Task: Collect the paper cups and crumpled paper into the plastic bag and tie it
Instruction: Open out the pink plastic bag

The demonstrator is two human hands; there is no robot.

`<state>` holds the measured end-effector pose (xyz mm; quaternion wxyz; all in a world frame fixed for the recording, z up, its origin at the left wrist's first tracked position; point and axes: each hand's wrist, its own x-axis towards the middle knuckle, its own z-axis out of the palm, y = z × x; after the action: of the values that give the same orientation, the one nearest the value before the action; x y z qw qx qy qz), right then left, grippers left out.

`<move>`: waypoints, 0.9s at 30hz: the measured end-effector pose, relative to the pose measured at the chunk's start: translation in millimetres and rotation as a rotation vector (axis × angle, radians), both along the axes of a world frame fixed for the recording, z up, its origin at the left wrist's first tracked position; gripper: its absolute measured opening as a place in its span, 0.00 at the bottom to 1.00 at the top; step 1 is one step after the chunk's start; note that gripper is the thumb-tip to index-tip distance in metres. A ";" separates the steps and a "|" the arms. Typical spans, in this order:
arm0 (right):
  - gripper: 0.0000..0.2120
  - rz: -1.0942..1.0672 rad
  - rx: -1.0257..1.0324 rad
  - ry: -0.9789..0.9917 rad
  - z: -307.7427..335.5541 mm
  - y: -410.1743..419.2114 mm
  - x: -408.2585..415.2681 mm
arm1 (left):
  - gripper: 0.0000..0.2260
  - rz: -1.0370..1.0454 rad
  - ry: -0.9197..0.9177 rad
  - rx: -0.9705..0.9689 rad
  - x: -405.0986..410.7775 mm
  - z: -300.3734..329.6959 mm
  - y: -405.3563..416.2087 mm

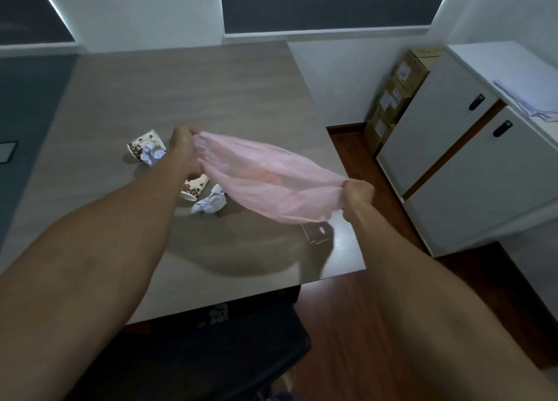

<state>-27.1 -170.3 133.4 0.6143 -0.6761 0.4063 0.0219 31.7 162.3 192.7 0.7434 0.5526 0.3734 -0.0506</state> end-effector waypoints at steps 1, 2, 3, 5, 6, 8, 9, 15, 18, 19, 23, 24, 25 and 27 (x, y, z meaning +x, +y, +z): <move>0.17 -0.030 0.015 -0.001 -1.3 -10.9 5.2 | 0.06 -0.025 0.018 0.115 -1.0 -4.1 8.7; 0.17 -0.072 0.032 -0.017 -3.3 -18.0 11.3 | 0.05 -0.076 0.015 0.248 -5.0 -5.7 9.7; 0.16 -0.090 0.016 -0.041 -4.8 -20.5 16.0 | 0.08 -0.133 -0.019 0.389 -8.1 -9.9 7.4; 0.16 0.010 -0.133 -0.118 2.6 -16.1 17.7 | 0.24 -0.281 -0.194 0.699 -15.1 -23.5 -1.8; 0.16 0.104 -0.223 -0.172 7.9 -12.0 17.2 | 0.30 -0.408 -0.292 0.860 -20.1 -29.4 -6.4; 0.14 0.298 -0.395 -0.264 14.3 -7.3 18.7 | 0.29 -0.673 -0.463 1.147 -23.6 -43.7 -13.1; 0.11 0.390 -0.482 -0.294 15.5 -6.8 20.6 | 0.25 -0.737 -0.533 1.235 -23.7 -49.1 -16.2; 0.09 0.703 -0.803 -0.421 14.4 -13.3 16.3 | 0.14 -0.549 -0.554 1.458 -22.9 -44.7 -27.0; 0.08 0.678 -0.692 -0.374 15.8 -24.8 13.3 | 0.17 -0.480 -0.498 1.424 -20.4 -43.9 -18.3; 0.11 0.659 -0.694 -0.350 13.9 -30.3 15.1 | 0.15 -0.493 -0.511 1.426 -20.8 -44.2 -16.2; 0.21 0.663 -0.768 -0.169 1.3 -51.9 28.1 | 0.08 -0.665 -0.647 1.493 -21.8 -48.2 -12.4; 0.24 0.674 -0.820 -0.110 -4.0 -57.0 32.9 | 0.09 -0.711 -0.683 1.520 -21.6 -49.7 -13.3; 0.26 0.677 -0.834 -0.081 -8.5 -59.8 36.2 | 0.10 -0.765 -0.707 1.534 -21.8 -51.9 -14.9; 0.28 0.639 -0.814 -0.121 -10.2 -59.8 38.0 | 0.12 -0.838 -0.694 1.545 -23.0 -54.3 -19.4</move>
<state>10.8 -230.1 123.2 0.2869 -0.9505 0.1192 0.0094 8.7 142.9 138.4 0.1625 0.9655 -0.1677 0.1151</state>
